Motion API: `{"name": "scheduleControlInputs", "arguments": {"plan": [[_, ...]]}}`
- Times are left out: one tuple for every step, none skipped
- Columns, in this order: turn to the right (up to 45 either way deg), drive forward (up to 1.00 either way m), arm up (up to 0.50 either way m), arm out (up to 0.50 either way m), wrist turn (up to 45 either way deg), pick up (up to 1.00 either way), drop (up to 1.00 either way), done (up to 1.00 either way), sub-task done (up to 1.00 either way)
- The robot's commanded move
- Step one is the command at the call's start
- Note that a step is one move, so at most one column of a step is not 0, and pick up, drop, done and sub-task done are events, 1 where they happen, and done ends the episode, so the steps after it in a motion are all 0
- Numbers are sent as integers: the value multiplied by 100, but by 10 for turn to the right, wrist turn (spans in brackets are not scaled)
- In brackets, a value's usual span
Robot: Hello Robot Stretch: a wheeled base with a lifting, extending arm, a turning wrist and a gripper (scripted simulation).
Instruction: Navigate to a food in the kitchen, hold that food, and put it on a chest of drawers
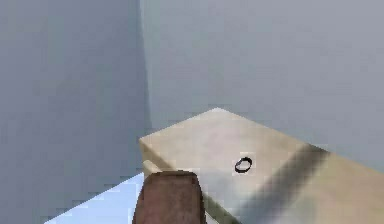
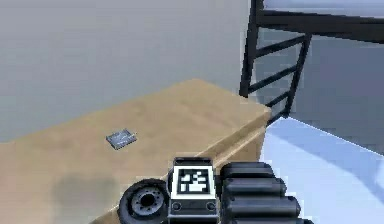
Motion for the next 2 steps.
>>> {"name": "scheduleControlInputs", "arguments": {"plan": [[-450,0,0,0,0,0,0,0,0],[-450,0,0,0,0,0,0,0,0]]}}
